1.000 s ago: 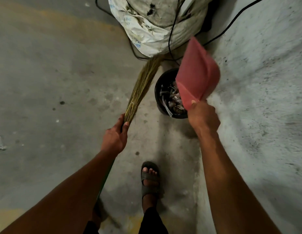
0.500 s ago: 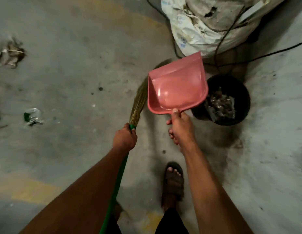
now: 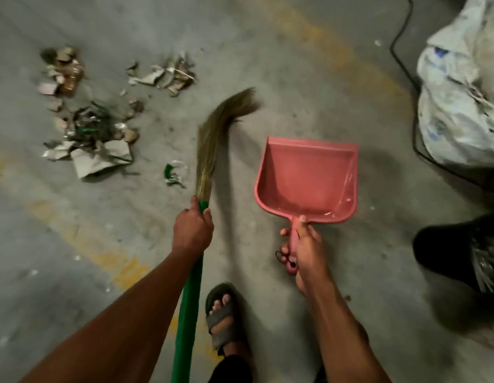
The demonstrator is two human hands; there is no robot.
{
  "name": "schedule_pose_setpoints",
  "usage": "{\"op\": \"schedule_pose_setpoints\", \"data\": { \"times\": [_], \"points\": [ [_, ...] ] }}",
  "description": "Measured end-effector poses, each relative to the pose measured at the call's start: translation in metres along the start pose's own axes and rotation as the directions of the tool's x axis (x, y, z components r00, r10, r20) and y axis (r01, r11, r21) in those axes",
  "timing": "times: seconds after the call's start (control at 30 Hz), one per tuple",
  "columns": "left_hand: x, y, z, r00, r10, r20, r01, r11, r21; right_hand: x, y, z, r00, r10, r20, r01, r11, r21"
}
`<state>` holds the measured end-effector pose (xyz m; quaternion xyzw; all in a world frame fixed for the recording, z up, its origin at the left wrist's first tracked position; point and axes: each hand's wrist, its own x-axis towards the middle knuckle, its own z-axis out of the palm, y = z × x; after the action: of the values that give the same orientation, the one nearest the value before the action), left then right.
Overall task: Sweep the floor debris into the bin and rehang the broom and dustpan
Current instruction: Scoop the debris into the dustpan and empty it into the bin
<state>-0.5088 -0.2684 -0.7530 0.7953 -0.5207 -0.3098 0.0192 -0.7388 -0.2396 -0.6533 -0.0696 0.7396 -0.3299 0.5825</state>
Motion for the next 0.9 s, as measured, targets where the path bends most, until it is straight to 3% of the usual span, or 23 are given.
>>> {"op": "schedule_pose_setpoints", "data": {
  "times": [0.1, 0.2, 0.4, 0.7, 0.9],
  "points": [
    [-0.002, -0.001, -0.03, 0.992, 0.111, -0.055, -0.116, 0.989, -0.087, -0.016, -0.009, 0.037, 0.999, -0.024, 0.046, 0.021, 0.998, 0.054],
    [0.004, 0.01, -0.043, 0.981, 0.192, -0.011, -0.19, 0.96, -0.205, -0.021, -0.02, 0.068, 0.997, -0.046, 0.059, 0.037, 0.988, 0.15],
    [0.077, 0.045, -0.042, 0.969, 0.224, 0.105, -0.19, 0.946, -0.263, -0.017, -0.049, 0.123, 0.99, -0.069, 0.127, 0.042, 0.978, 0.204],
    [0.204, 0.056, -0.015, 0.993, 0.09, 0.074, -0.072, 0.974, -0.214, 0.047, -0.108, 0.18, 0.966, -0.119, 0.23, 0.131, 0.991, -0.039],
    [0.251, 0.069, -0.008, 0.996, -0.06, 0.066, 0.074, 0.965, -0.252, 0.101, -0.156, 0.212, 0.932, -0.163, 0.325, 0.197, 0.977, -0.076]
  ]
}}
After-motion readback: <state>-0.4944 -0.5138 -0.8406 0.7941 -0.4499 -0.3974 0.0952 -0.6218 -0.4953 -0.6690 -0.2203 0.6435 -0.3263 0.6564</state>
